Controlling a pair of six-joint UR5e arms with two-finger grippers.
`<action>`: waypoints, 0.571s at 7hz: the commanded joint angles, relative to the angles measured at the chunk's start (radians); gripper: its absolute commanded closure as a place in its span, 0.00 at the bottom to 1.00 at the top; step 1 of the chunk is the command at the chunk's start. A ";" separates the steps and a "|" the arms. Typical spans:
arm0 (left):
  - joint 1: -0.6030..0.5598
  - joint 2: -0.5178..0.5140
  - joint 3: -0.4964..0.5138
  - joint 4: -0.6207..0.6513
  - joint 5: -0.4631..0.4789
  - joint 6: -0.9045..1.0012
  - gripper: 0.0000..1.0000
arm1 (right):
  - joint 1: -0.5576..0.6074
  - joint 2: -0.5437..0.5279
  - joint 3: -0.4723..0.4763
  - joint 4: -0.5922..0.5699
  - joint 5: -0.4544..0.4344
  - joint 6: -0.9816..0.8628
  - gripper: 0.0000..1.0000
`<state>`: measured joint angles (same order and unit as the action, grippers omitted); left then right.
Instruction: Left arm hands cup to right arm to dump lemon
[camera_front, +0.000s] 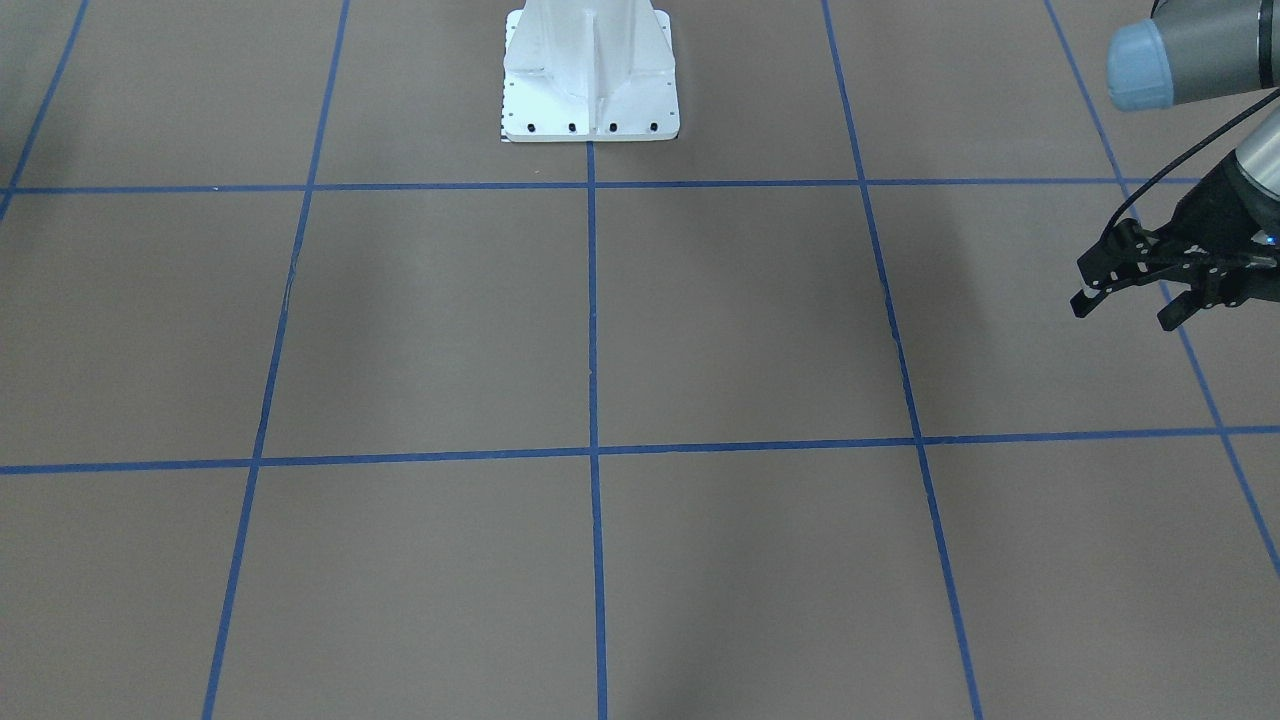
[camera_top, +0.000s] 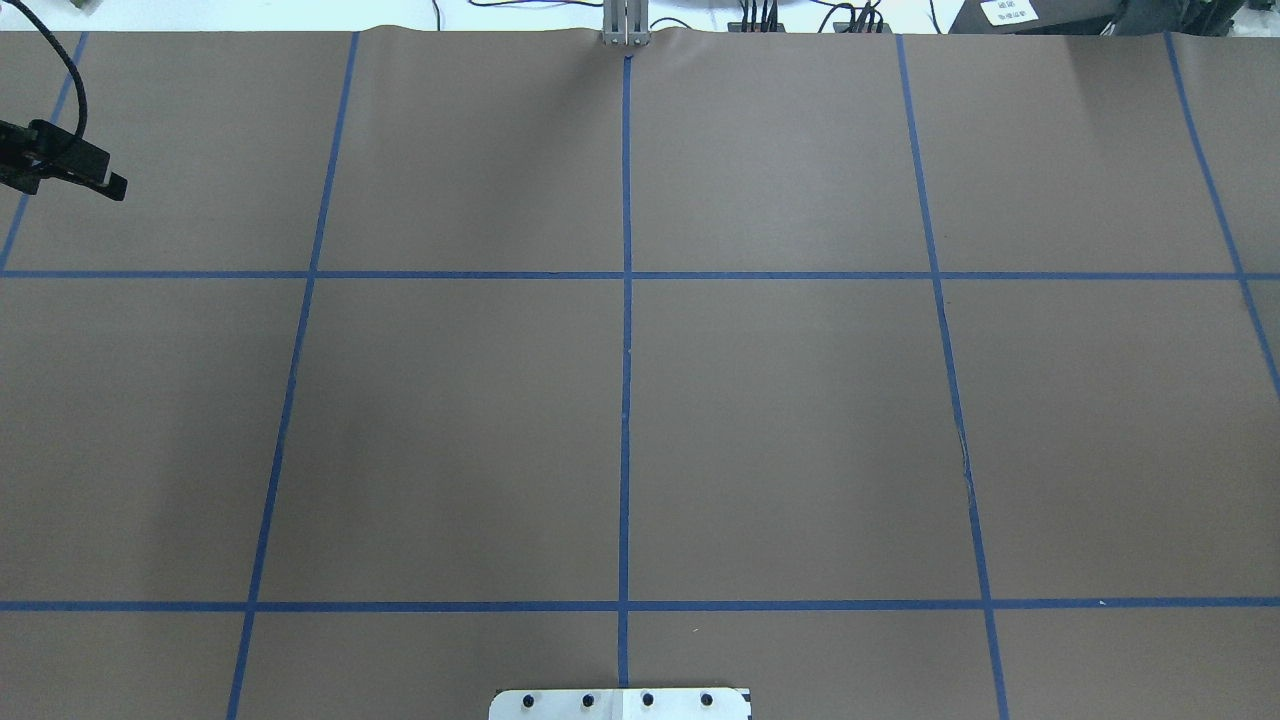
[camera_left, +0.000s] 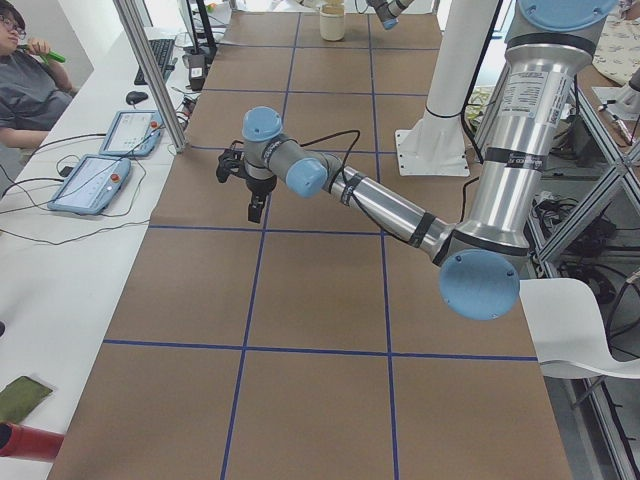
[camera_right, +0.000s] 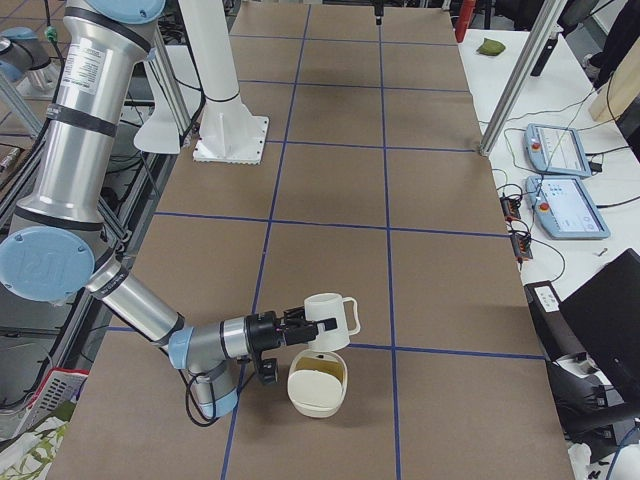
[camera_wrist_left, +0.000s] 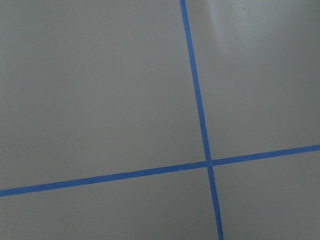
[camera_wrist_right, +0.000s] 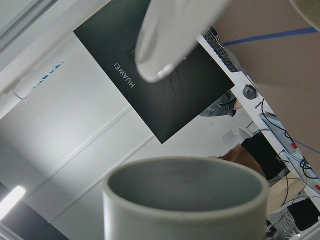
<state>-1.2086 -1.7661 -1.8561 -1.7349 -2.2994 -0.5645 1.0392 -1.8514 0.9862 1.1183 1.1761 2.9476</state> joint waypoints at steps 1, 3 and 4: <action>0.000 0.000 0.000 0.000 0.000 0.000 0.00 | 0.002 -0.003 -0.001 0.020 -0.001 0.030 1.00; 0.000 0.000 0.000 0.000 0.000 0.000 0.00 | 0.002 -0.003 0.002 0.015 0.063 -0.131 1.00; 0.001 0.000 0.000 0.000 0.000 0.000 0.00 | 0.004 -0.003 0.023 0.008 0.091 -0.285 1.00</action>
<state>-1.2081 -1.7656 -1.8561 -1.7349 -2.2994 -0.5645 1.0418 -1.8545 0.9919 1.1322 1.2281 2.8246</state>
